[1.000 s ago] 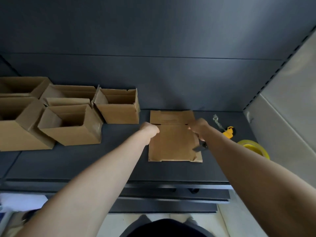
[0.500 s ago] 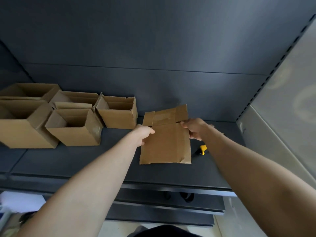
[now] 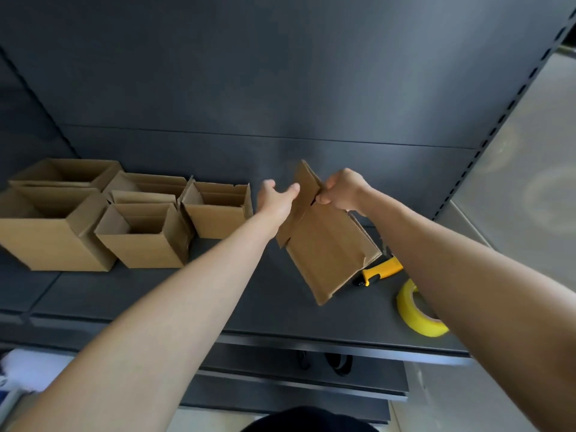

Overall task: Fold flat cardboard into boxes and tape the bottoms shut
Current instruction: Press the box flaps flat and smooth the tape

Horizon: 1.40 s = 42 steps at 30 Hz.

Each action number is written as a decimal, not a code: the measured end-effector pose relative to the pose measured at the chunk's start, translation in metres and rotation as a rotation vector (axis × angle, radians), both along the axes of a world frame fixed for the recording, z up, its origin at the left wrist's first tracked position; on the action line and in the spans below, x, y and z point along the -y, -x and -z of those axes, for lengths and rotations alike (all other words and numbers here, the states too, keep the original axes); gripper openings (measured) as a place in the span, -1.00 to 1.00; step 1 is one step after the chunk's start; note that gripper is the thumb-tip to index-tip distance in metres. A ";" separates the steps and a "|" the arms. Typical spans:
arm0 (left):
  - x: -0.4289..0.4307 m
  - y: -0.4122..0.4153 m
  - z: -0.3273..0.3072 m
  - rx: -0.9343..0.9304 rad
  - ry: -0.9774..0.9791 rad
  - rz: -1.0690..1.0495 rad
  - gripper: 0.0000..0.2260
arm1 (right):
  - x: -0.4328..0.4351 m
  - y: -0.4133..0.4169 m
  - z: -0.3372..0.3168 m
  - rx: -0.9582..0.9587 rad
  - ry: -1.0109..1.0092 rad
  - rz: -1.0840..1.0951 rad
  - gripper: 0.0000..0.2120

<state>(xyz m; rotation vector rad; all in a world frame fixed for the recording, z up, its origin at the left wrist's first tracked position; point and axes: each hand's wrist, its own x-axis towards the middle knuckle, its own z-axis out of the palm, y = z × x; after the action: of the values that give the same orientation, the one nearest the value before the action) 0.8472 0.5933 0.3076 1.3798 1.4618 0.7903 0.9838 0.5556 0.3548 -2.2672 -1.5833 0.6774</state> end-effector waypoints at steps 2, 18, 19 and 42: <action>-0.004 -0.002 -0.009 0.086 -0.024 -0.041 -0.29 | -0.001 0.011 -0.010 0.133 0.022 -0.091 -0.71; -0.006 0.021 0.012 0.051 0.095 -0.125 -0.45 | 0.007 -0.034 0.006 -0.220 0.489 -0.085 -0.44; -0.006 0.021 0.012 0.048 0.094 -0.126 -0.45 | 0.009 -0.038 0.006 -0.240 0.538 -0.076 -0.44; 0.009 0.044 0.012 0.104 0.244 -0.062 -0.34 | 0.011 -0.013 0.006 -0.450 0.560 0.108 -0.64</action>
<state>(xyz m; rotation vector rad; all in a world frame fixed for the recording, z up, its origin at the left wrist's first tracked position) 0.8034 0.5847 0.2952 1.0996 1.4715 0.6868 0.9970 0.5449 0.3490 -2.2888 -1.1409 1.6285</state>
